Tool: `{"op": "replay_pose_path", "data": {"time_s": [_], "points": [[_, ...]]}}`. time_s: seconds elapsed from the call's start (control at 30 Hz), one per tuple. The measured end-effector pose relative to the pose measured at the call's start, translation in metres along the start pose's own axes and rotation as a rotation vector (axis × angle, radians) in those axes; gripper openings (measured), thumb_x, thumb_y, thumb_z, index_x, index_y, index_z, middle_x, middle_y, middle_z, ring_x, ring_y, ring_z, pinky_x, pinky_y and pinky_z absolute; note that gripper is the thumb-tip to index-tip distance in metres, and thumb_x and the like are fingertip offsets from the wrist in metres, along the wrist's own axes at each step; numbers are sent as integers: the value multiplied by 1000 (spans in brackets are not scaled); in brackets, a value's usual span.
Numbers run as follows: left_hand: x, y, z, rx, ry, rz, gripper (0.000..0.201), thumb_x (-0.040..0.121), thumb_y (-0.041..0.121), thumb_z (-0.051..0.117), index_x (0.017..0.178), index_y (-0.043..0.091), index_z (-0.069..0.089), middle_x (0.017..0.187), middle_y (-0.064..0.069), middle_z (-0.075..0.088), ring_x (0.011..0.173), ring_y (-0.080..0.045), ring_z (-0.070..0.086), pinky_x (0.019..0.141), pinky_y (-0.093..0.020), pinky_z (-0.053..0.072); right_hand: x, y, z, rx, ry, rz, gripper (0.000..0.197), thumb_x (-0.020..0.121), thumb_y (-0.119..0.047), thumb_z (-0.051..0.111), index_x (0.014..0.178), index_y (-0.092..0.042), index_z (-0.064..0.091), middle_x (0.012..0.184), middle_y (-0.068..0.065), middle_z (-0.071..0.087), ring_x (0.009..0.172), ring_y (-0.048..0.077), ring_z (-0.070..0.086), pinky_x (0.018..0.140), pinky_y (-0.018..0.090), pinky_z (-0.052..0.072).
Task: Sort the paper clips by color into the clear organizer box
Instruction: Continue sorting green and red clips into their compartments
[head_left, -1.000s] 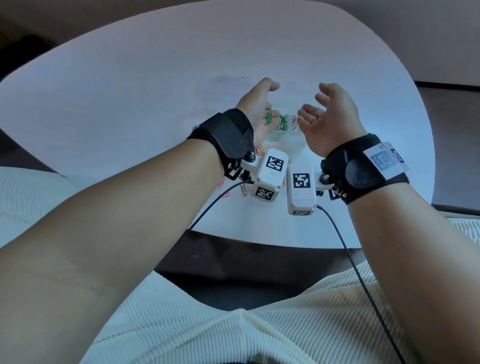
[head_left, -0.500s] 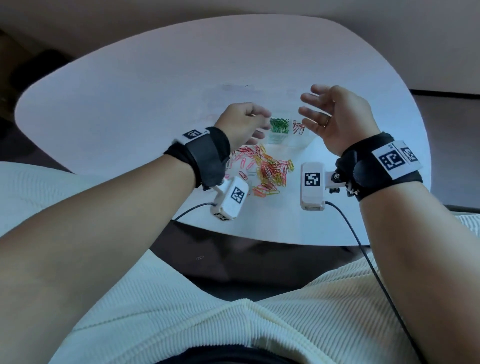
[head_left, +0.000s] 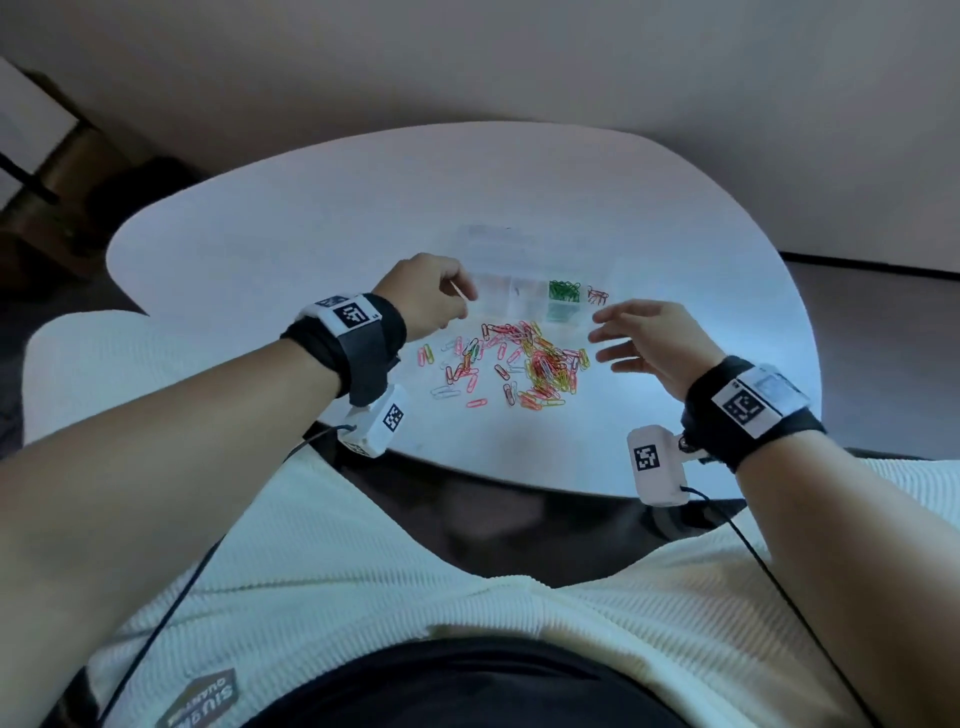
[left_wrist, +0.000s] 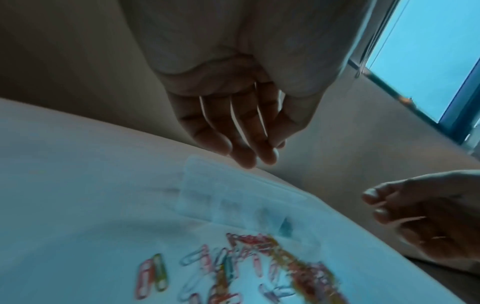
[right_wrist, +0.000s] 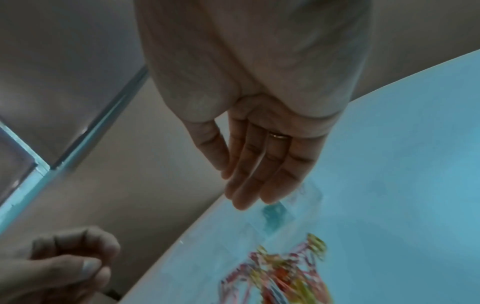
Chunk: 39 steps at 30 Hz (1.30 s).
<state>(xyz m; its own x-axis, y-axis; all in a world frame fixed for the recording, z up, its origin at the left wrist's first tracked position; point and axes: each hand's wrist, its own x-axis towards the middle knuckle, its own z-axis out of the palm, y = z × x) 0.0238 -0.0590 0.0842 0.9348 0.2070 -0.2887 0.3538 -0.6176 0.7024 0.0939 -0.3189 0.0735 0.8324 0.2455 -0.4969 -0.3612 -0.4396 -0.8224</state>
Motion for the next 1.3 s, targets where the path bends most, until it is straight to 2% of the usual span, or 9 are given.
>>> {"op": "replay_pose_path", "data": {"time_s": [0.13, 0.23, 0.43, 0.57, 0.67, 0.83, 0.97, 1.1, 1.3], "points": [[4, -42, 13, 208, -26, -118, 17, 81, 14, 62, 83, 31, 65, 85, 8, 65, 76, -16, 62, 75, -28, 52, 11, 30, 10, -209, -59, 61, 10, 91, -9, 62, 96, -10, 70, 91, 9, 74, 70, 21, 68, 74, 35, 56], [7, -55, 14, 261, -48, -134, 14, 81, 17, 64, 84, 30, 65, 90, 5, 67, 76, -17, 62, 75, -29, 53, 22, 26, 5, -274, -23, 20, 9, 90, -14, 66, 96, -10, 71, 87, 5, 74, 73, 20, 70, 78, 37, 57], [21, -78, 19, 349, -69, -162, 10, 80, 21, 68, 87, 28, 66, 92, 6, 64, 84, -19, 61, 72, -28, 49, 46, 56, 13, -426, 140, 11, 18, 85, -20, 73, 99, -10, 71, 78, 2, 70, 64, 14, 67, 71, 31, 58], [36, -87, 17, 327, -43, -162, 16, 81, 16, 68, 95, 22, 67, 94, 4, 63, 86, -19, 60, 77, -30, 50, 58, 62, 18, -532, 184, -26, 26, 82, -28, 74, 105, -17, 72, 96, 3, 73, 88, 22, 68, 86, 32, 55], [40, -92, 25, 320, -50, -166, 19, 76, 18, 71, 93, 23, 65, 94, 5, 63, 87, -19, 59, 79, -30, 51, 63, 61, 25, -586, 198, -43, 27, 84, -28, 72, 108, -17, 71, 100, 1, 72, 97, 19, 65, 79, 22, 46], [46, -90, 32, 325, -23, -181, 16, 76, 15, 69, 92, 21, 70, 90, 5, 66, 88, -19, 62, 80, -30, 52, 69, 61, 31, -619, 215, -46, 22, 85, -25, 71, 105, -17, 70, 93, 1, 72, 85, 15, 61, 71, 19, 41], [50, -86, 35, 339, -36, -180, 20, 81, 7, 61, 94, 17, 72, 95, -2, 71, 89, -22, 64, 75, -28, 49, 71, 62, 34, -630, 255, -51, 18, 88, -29, 68, 102, -18, 71, 91, 2, 75, 88, 17, 66, 75, 21, 46], [49, -85, 37, 372, -11, -165, 29, 84, 8, 60, 111, 16, 66, 109, -7, 67, 98, -28, 62, 78, -30, 47, 70, 60, 35, -635, 250, -33, 19, 88, -28, 66, 101, -17, 74, 96, 5, 74, 93, 20, 66, 73, 20, 44], [51, -85, 36, 429, -6, -185, 23, 82, 12, 67, 105, 11, 67, 107, -10, 68, 95, -30, 62, 74, -30, 47, 67, 59, 27, -608, 218, 44, 17, 85, -15, 60, 88, -9, 76, 89, 7, 72, 91, 22, 63, 71, 24, 46]]}}
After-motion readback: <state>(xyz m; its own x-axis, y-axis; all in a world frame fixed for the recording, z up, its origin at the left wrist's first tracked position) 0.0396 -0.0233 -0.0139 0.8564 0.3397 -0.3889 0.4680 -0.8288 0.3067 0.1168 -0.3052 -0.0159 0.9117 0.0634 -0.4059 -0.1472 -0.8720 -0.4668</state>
